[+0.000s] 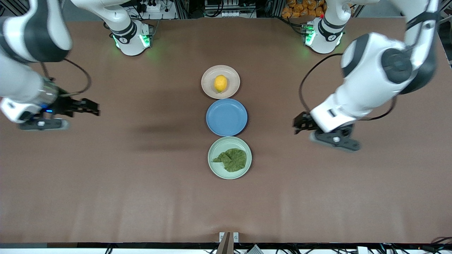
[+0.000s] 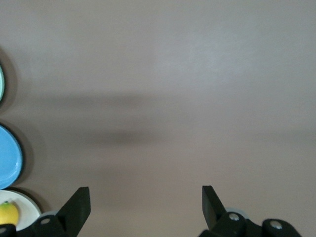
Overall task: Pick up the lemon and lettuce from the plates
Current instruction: 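Raise both grippers from rest and move them toward the plates, then lower the left gripper onto the lettuce while the right gripper reaches the lemon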
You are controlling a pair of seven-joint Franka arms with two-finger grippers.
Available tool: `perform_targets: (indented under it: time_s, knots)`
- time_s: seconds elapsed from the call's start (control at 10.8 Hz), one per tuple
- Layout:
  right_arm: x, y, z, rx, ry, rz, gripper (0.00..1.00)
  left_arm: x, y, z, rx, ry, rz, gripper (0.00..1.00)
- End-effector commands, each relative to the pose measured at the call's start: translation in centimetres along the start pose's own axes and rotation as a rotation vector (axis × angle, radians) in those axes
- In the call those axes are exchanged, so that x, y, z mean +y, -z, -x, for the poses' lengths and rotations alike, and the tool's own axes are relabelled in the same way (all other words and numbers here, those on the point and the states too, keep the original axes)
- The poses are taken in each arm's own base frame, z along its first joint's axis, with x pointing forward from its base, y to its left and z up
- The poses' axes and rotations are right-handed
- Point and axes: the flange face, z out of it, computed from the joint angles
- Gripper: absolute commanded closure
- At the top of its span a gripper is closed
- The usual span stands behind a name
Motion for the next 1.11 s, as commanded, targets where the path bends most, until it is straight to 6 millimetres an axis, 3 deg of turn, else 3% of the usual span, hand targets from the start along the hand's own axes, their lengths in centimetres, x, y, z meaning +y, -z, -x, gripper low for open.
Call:
perform_targets:
  time_s: [0.0, 0.18, 0.46, 0.74, 1.02]
  knots:
    - [-5.1, -4.9, 1.6, -0.003, -0.024, -0.063, 0.0, 7.2, -6.5, -1.4, 0.093, -0.022, 0.063, 0.0]
    - [-8.6, -8.8, 3.1, -0.018, 0.019, -0.082, 0.0, 11.1, -11.9, -2.0, 0.195, -0.011, 0.105, 0.0]
    - [-15.0, -12.1, 5.9, -0.045, 0.026, -0.096, 0.0, 15.4, -20.1, -0.7, 0.249, -0.066, 0.133, 0.0]
    - [-22.9, -15.1, 10.0, -0.039, -0.035, -0.07, 0.0, 16.9, -25.7, 0.7, 0.289, -0.136, 0.116, 0.0]
    - [-27.3, -18.9, 12.5, -0.055, -0.09, -0.033, 0.0, 17.5, -29.3, 2.0, 0.256, -0.163, 0.074, 0.0]
